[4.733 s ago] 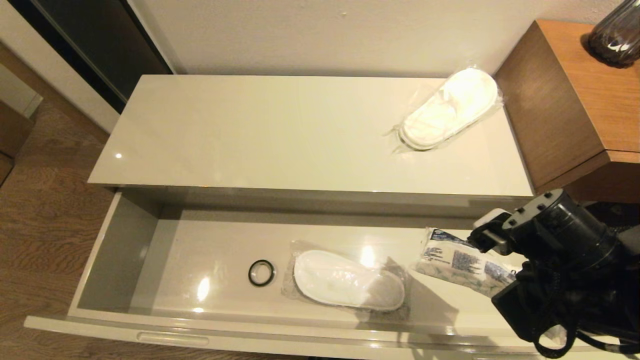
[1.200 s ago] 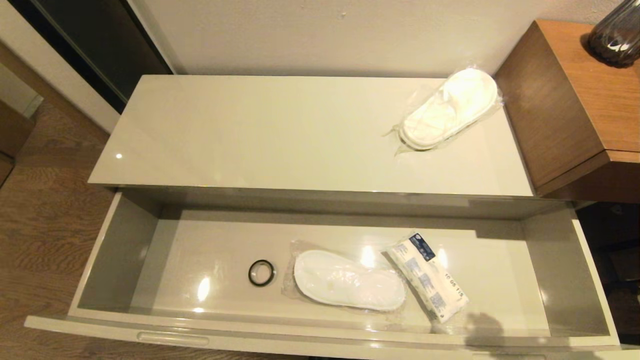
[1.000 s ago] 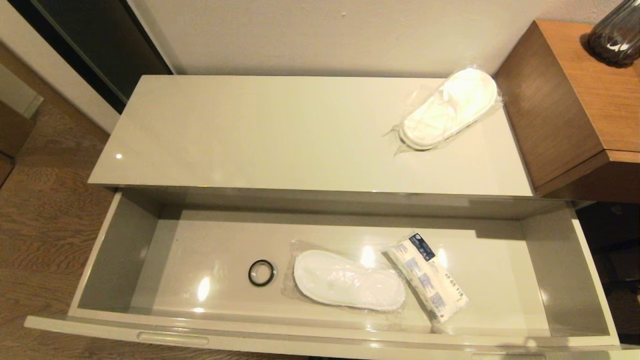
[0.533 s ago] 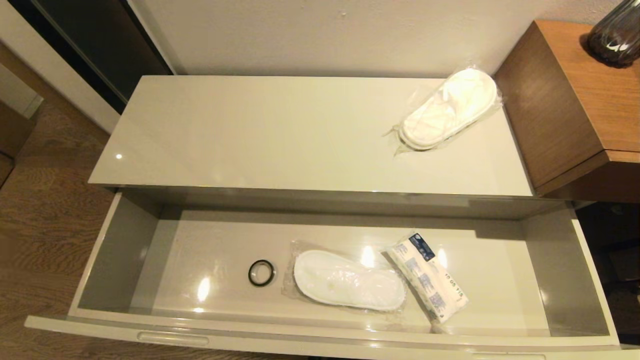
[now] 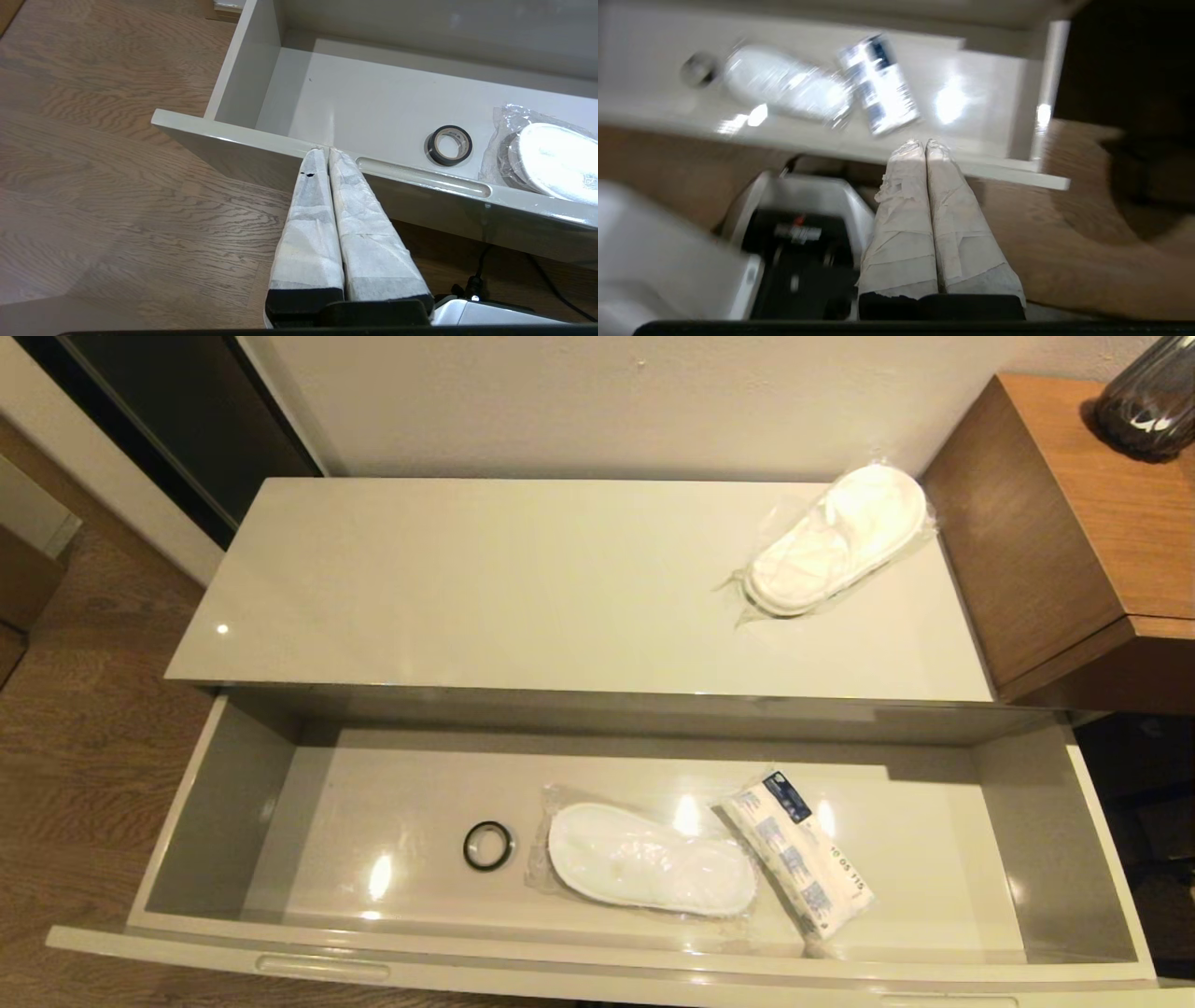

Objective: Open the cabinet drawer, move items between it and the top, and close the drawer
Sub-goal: Pick up the disposable slippers on the table

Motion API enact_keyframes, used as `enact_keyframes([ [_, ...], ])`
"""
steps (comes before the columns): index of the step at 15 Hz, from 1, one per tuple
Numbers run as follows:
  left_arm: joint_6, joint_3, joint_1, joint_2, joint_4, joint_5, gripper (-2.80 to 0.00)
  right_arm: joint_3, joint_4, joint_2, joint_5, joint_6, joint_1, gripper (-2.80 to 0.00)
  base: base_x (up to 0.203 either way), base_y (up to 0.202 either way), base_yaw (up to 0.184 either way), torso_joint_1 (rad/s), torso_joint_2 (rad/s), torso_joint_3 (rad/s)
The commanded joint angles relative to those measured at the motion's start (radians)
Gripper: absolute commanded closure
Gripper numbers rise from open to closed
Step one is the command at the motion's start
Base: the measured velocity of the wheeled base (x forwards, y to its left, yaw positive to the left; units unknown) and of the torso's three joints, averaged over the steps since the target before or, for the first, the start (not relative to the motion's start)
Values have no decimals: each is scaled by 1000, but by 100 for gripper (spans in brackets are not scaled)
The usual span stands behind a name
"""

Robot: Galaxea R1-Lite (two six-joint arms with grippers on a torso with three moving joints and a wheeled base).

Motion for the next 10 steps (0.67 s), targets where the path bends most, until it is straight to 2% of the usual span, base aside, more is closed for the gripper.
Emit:
enact_keyframes([
  [1, -1, 0, 0, -39, 0, 0, 0, -12, -65, 133, 53, 5, -202, 0, 0, 0, 0, 0, 0, 0],
  [2, -1, 0, 0, -39, 0, 1, 0, -21, -104, 207, 119, 1, -267, 0, 0, 0, 0, 0, 0, 0],
  [3, -1, 0, 0, -39, 0, 1, 0, -35, -125, 281, 185, -14, -294, 0, 0, 0, 0, 0, 0, 0],
  [5, -1, 0, 0, -39, 0, 1, 0, -75, -158, 445, 254, -58, -305, 0, 0, 0, 0, 0, 0, 0],
  [7, 2, 0, 0, -39, -2, 1, 0, -148, -190, 619, 273, -60, -287, 0, 0, 0, 0, 0, 0, 0],
  [10, 2, 0, 0, -39, -2, 1, 0, -361, -209, 899, 270, 39, -234, 0, 0, 0, 0, 0, 0, 0],
])
